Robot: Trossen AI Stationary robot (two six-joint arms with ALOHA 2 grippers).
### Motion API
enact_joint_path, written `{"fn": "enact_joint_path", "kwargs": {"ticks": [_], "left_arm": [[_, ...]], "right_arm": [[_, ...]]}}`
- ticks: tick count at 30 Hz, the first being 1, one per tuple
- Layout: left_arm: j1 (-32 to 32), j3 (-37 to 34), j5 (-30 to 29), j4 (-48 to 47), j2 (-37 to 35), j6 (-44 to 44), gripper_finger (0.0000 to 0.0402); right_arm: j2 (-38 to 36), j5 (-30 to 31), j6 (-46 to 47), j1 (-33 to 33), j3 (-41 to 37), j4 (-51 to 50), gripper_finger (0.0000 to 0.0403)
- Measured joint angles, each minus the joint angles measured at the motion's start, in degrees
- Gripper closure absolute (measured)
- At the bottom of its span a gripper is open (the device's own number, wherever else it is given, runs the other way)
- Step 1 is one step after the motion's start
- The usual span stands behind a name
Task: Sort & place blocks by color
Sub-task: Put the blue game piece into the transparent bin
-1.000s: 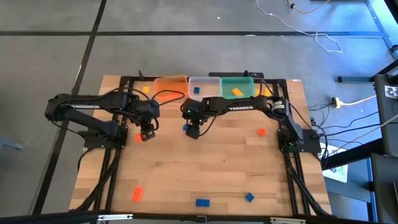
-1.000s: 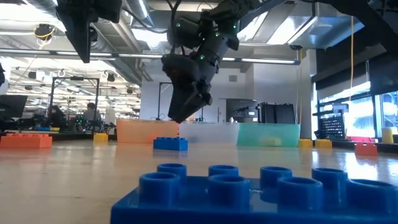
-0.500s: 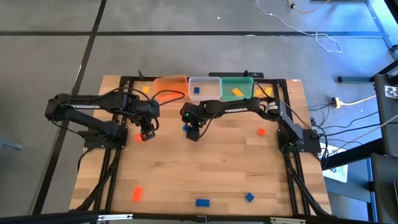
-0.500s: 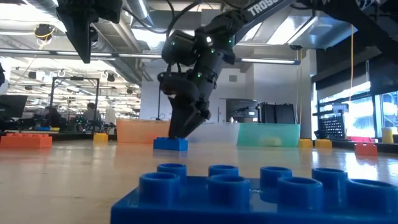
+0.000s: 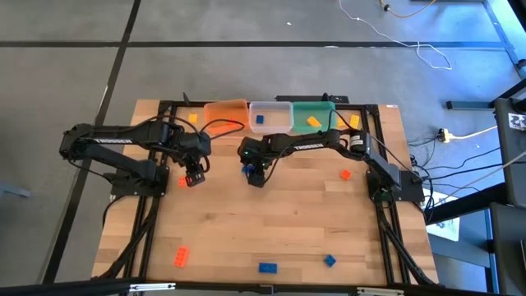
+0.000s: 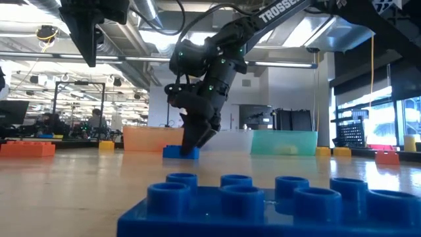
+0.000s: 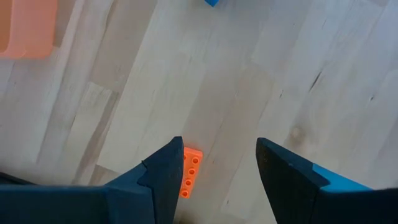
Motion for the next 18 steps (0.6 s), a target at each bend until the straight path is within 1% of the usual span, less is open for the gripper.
{"fn": "enact_joint_path", "kwargs": {"ticks": [2, 3, 6, 10, 18], "left_arm": [[0.0, 0.0, 0.0, 0.0, 0.0, 0.0, 0.0209], [0.0, 0.0, 0.0, 0.0, 0.0, 0.0, 0.0209], [0.0, 0.0, 0.0, 0.0, 0.0, 0.0, 0.0209], [0.0, 0.0, 0.0, 0.0, 0.0, 0.0, 0.0209], [0.0, 0.0, 0.0, 0.0, 0.0, -0.1, 0.0209]], "right_arm": [[-0.1, 0.6, -0.1, 0.1, 0.0, -0.1, 0.0259], [-0.1, 0.6, 0.0, 0.1, 0.0, -0.1, 0.0264], [0.0, 0.0, -0.4, -0.1, 0.1, -0.7, 0.0264], [0.2, -0.3, -0.6, -0.6, 2.6, -4.3, 0.0264], [0.8, 1.4, -4.8, -3.3, 12.2, -17.1, 0.0264]]}}
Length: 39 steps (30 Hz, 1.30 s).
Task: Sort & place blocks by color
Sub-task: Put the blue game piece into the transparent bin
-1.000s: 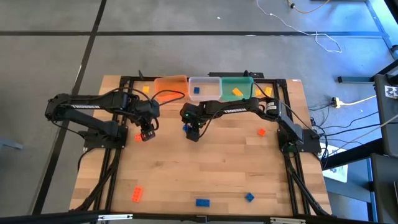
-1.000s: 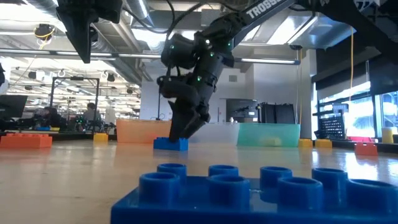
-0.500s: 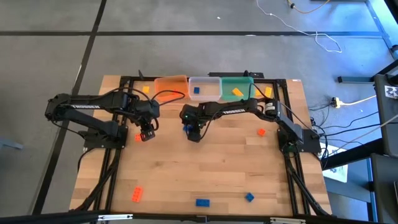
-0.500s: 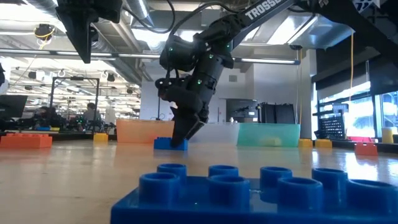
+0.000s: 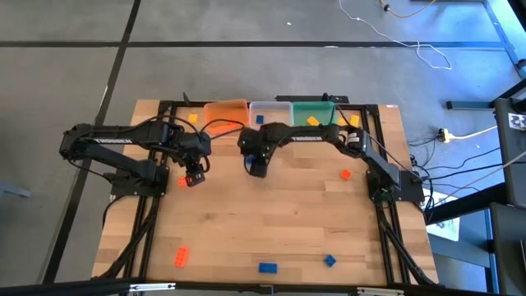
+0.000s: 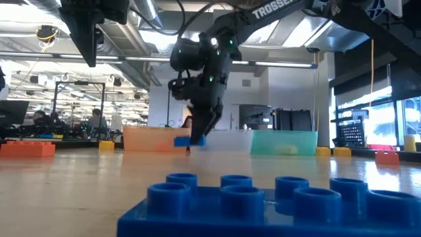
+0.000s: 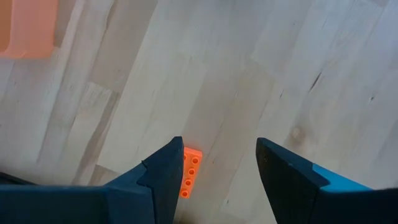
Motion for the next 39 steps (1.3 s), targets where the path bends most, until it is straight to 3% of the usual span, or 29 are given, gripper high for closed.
{"fn": "enact_joint_path", "kwargs": {"ticks": [10, 16, 25, 29, 39], "left_arm": [[0.2, 0.0, -4.2, 0.3, 0.0, 0.0, 0.0209], [2.4, 0.0, -4.7, 2.7, 0.0, 0.1, 0.0209], [5.9, 0.0, -4.7, 5.7, 0.0, 0.5, 0.0209], [7.4, 0.0, -4.7, 6.7, 0.0, 0.5, 0.0209], [10.3, 0.0, -4.6, 8.1, 0.0, 0.5, 0.0209]], "right_arm": [[-0.2, 9.1, -2.1, -4.9, 12.4, -14.8, 0.0264], [-0.3, 9.3, 0.1, -9.6, 18.2, -20.3, 0.0264], [-0.2, 9.4, -1.7, -19.0, 14.7, -17.2, 0.0264], [-0.2, 6.4, -3.1, -22.4, 11.1, -13.9, 0.0264], [-0.1, 3.8, -6.1, -24.6, 2.9, -7.4, 0.0264]]}}
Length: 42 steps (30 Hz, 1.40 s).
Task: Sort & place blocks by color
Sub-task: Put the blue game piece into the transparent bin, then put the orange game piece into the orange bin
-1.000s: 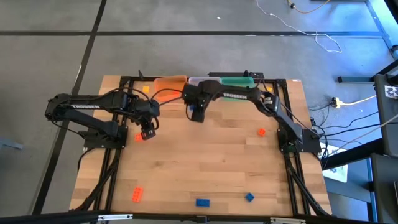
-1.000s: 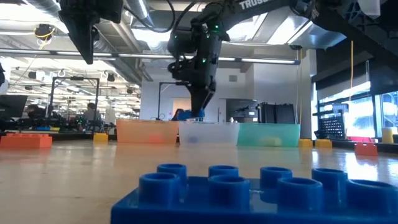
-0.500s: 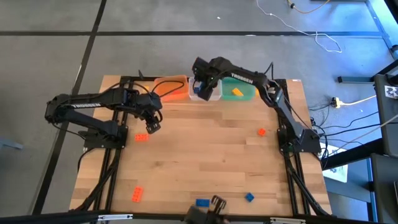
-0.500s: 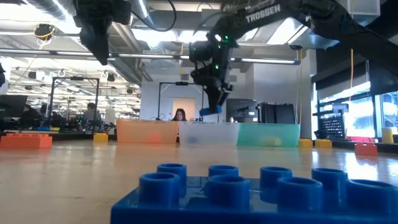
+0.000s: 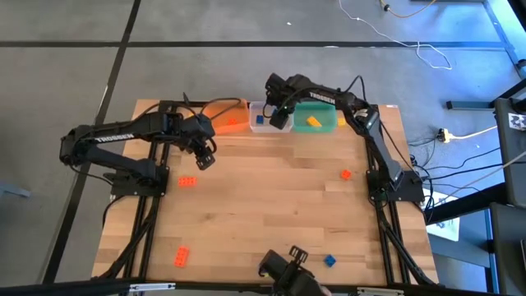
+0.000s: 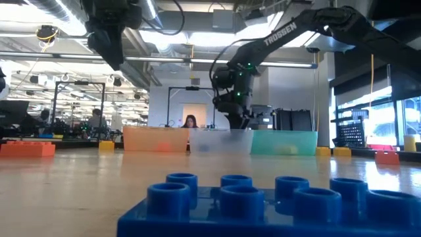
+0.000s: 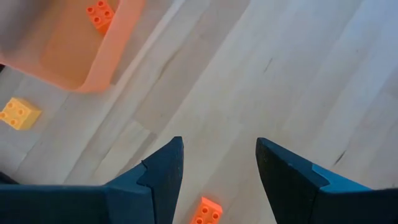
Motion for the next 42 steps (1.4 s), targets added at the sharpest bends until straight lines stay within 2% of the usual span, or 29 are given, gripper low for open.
{"fn": "enact_joint_path", "kwargs": {"ticks": [9, 14, 17, 22, 26, 33, 42], "left_arm": [[1.4, 0.0, 0.6, 0.0, 0.0, 0.0, 0.0209], [1.4, 0.0, 0.6, -0.1, 0.0, 0.0, 0.0209], [1.4, 0.0, 0.6, -0.2, 0.0, 0.0, 0.0209], [1.4, 0.0, 0.6, -0.2, 0.0, 0.0, 0.0209], [1.4, 0.0, 0.6, -0.9, 0.0, 0.2, 0.0209], [1.3, 0.0, 0.7, -0.9, 0.0, 3.6, 0.0209], [1.3, 0.0, 7.6, -0.6, 0.0, 10.4, 0.0209]], "right_arm": [[0.0, -2.6, 0.0, 0.0, -1.3, 1.2, 0.0262], [0.0, -2.6, 0.3, 0.0, -1.3, 0.5, 0.0192], [0.0, -2.6, 1.6, 0.0, -1.1, -1.0, 0.0163], [-0.1, -2.6, 1.2, 0.0, 2.5, -7.5, 0.0152], [-0.4, -2.5, -0.5, 0.7, 9.3, -14.6, 0.0151], [-2.0, -3.0, -6.4, 6.3, 21.4, -25.0, 0.015], [-10.2, -12.6, -6.7, 16.8, 20.3, -27.0, 0.0151]]}}
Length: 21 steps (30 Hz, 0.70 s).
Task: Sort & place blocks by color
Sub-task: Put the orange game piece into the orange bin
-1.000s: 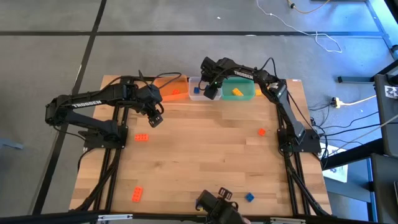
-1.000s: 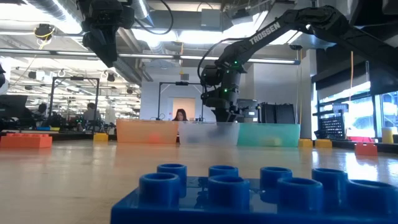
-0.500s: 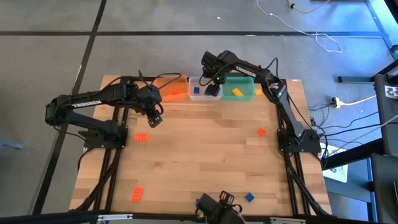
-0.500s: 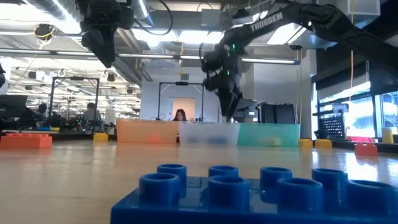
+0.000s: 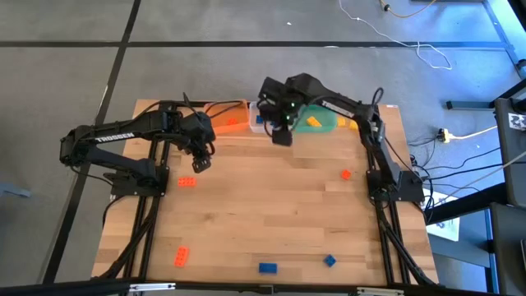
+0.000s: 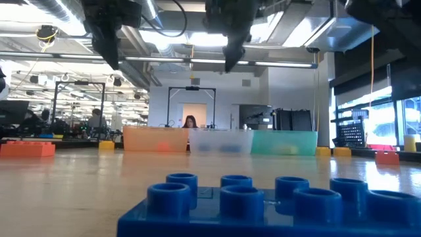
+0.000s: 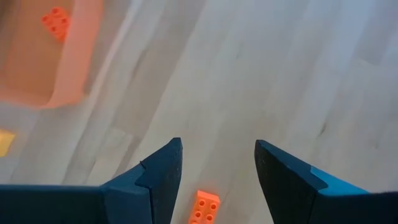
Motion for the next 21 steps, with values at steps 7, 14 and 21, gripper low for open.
{"fn": "enact_joint_path", "kwargs": {"ticks": [7, 14, 21], "left_arm": [[-1.0, 0.0, 4.9, 0.0, 0.0, 2.9, 0.0209], [-5.0, 0.0, 1.5, -5.2, 0.2, -4.4, 0.0209], [-8.3, 0.0, -1.8, -9.3, 3.0, -22.5, 0.0209]], "right_arm": [[-3.0, 0.0, 6.4, 8.5, 0.0, -1.2, 0.0151], [-5.1, 1.3, 11.1, 14.3, -0.1, -1.8, 0.0151], [-8.3, 7.0, 12.8, 17.0, -0.1, -2.6, 0.0151]]}}
